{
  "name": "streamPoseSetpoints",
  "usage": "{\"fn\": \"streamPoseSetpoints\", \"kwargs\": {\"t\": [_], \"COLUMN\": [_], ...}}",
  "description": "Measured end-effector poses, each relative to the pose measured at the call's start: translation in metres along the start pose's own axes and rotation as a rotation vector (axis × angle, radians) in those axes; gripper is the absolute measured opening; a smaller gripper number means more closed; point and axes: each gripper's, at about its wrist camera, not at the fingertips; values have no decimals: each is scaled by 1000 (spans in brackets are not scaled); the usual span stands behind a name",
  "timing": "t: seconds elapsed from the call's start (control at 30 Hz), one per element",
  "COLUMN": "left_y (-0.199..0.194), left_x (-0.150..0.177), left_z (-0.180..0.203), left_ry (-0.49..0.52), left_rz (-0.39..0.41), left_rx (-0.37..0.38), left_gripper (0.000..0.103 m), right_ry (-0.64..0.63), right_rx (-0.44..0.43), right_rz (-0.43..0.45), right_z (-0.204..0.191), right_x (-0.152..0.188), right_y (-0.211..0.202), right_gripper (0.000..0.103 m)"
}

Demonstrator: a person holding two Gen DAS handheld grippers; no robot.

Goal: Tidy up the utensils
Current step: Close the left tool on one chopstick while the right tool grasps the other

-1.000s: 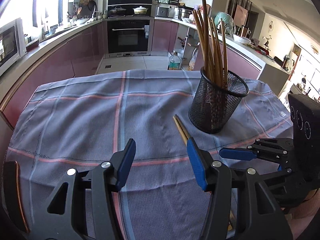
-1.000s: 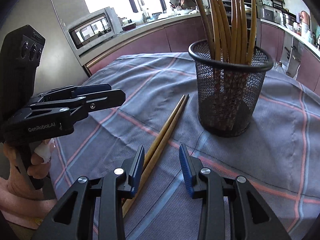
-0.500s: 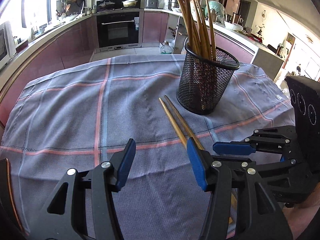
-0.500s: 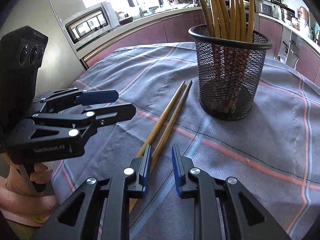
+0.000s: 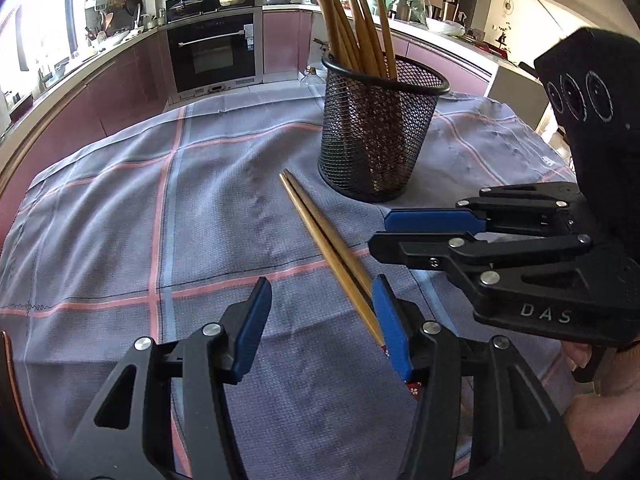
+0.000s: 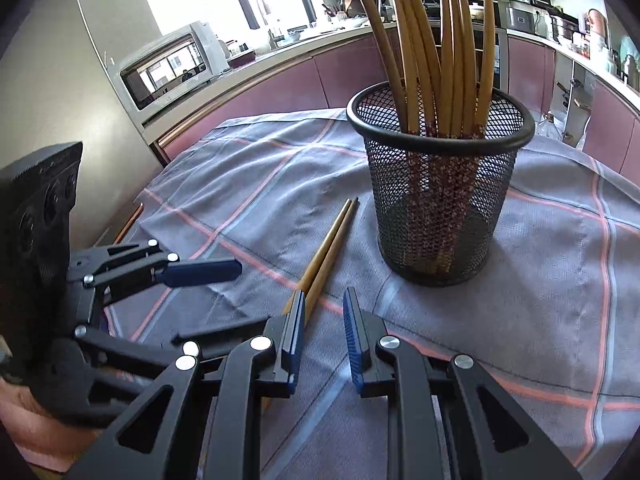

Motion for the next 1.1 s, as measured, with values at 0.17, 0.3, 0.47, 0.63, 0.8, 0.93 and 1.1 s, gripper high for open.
{"fn": "streamPoseSetpoints", "kwargs": {"t": [0.17, 0.3, 0.47, 0.63, 0.8, 0.93, 1.1], "left_y": [10, 12, 10, 9, 10, 18, 27], "left_x": [-1, 3, 6, 10, 8, -1, -9], "left_z": [3, -3, -8, -13, -18, -22, -20], "left_ry": [3, -9, -2, -10, -26, -34, -25], "left_rz": [-25, -40, -47, -54, -45, -47, -56], "left_rx": [6, 19, 29, 39, 19, 2, -14], "left_gripper": [47, 37, 30, 25, 30, 30, 30], "right_ry": [2, 0, -7, -14, -25, -35, -27], "right_rx": [-1, 2, 7, 54, 78, 99, 86], "right_rz": [2, 1, -10, -20, -24, -21, -26], "right_z": [1, 2, 0, -2, -4, -6, -2], "right_x": [-4, -6, -14, -19, -20, -20, -16], "right_y": [2, 3, 17, 32, 41, 42, 38], "right_gripper": [19, 19, 19, 19, 18, 13, 8]}}
Point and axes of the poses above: each gripper's, at about its wrist camera, not at the fingertips, and y roughly the way its jaws point, z to its right, x to its underside, and after that the axes turned 11 degrees about -x, right-handed
